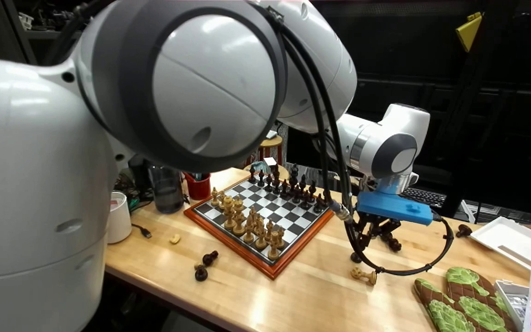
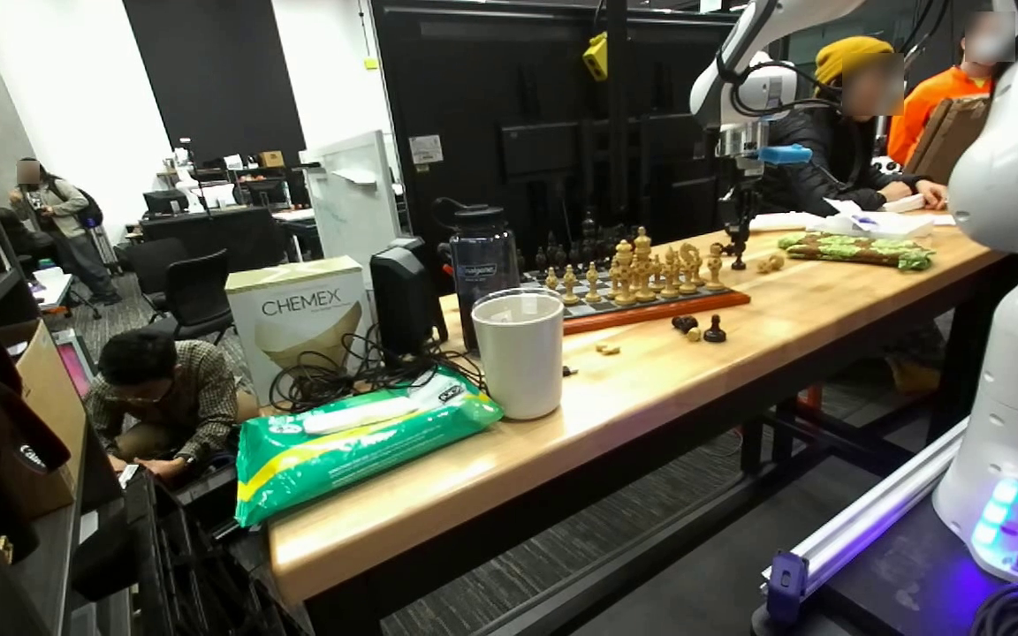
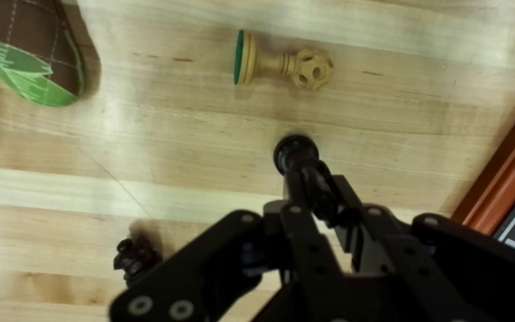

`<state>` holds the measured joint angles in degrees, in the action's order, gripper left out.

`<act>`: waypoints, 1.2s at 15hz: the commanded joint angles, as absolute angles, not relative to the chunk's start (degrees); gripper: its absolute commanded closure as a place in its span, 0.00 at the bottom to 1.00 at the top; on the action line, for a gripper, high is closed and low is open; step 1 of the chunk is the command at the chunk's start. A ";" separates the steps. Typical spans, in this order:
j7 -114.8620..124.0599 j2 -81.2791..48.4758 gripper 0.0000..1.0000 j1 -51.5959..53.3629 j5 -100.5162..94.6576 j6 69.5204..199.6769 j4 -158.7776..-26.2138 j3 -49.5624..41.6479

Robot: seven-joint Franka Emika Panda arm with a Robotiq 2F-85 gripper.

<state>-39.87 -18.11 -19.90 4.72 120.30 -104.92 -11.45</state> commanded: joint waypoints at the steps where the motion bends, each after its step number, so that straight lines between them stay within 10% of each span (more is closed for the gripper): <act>1: -39.90 -18.05 0.95 -19.97 4.38 118.20 -103.67 -10.56; 13: -40.91 -14.72 0.95 -15.30 0.03 113.39 -100.05 -7.13; 14: -40.03 -16.84 0.81 -15.91 1.36 114.95 -99.59 -7.42; 18: -40.20 -16.10 0.81 -15.36 1.26 114.19 -99.27 -7.08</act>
<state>-40.16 -16.04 -15.33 1.25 114.44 -99.51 -7.07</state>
